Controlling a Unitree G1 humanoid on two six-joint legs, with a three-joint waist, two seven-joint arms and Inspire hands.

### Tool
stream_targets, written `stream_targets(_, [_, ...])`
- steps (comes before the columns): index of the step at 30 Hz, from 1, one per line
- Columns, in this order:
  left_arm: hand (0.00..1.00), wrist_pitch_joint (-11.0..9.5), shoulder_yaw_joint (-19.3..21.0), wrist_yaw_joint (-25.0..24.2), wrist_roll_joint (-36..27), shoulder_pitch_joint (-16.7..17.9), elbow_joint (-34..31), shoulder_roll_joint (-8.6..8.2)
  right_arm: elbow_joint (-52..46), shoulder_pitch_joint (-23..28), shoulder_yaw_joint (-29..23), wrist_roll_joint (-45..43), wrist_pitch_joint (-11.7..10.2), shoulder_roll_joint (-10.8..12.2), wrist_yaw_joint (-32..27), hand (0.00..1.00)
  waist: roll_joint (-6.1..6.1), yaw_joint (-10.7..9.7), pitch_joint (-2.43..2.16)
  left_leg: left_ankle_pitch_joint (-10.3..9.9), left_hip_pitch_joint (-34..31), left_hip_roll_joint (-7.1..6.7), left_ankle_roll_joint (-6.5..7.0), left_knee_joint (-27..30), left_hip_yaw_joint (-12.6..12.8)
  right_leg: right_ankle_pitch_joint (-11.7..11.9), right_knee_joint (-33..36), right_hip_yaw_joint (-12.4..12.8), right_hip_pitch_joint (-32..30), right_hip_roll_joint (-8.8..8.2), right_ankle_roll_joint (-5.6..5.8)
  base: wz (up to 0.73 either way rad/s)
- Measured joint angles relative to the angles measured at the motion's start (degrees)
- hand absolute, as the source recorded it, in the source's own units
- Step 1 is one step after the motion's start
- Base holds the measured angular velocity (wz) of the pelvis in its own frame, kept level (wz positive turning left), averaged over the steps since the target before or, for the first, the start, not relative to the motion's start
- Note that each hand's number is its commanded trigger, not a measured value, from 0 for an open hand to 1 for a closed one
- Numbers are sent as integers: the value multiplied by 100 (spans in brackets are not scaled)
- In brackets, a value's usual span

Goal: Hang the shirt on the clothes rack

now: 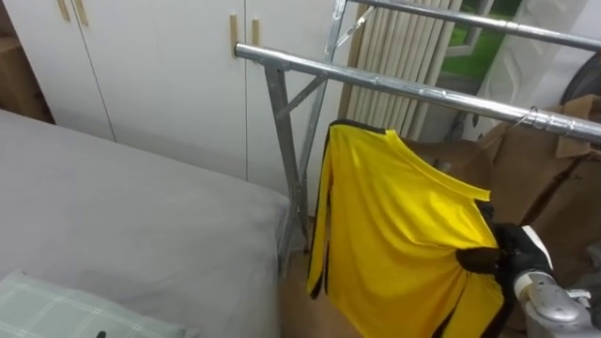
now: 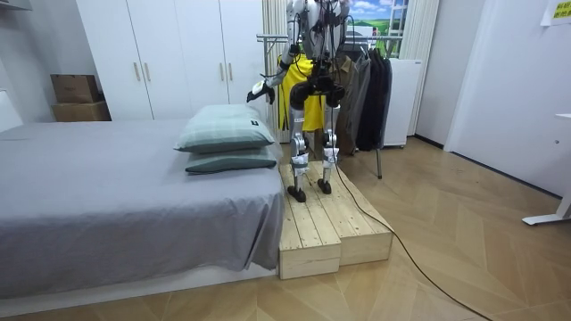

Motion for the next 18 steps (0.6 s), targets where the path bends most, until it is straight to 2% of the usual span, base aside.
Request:
stream_targets(2, [0,-5,-7,33,-29,0,20,-1,-63,62,1,120,-32,3,-10,100,18,-1,9,0,-5,-2,0,0,0,-1,-10,-14,2,-4,1,2])
stream_targets(9, [0,-7,-126,131,-111,37,40,1,-245,211,0,252,-311,103,-8,100,135,-52,-19,0,-38,0,0,4,1,5,-83,-73,27,-3,7,4])
stream_targets(11, [0,-17,-158,142,-135,38,32,1,-318,342,2,292,-479,174,56,100,157,-93,-35,0,-24,5,0,5,3,4,-85,-79,45,1,7,0])
stream_targets(14, [0,-80,-157,141,-162,43,32,-3,-433,530,-9,352,-626,267,132,100,135,-171,-53,0,33,10,0,6,3,-2,-96,-94,103,4,10,0])
stream_targets(18, [0,-174,-163,141,-156,43,22,-14,-449,570,-14,337,-621,266,210,100,82,-184,-77,0,49,14,0,6,4,-2,-90,-84,109,9,10,-1])
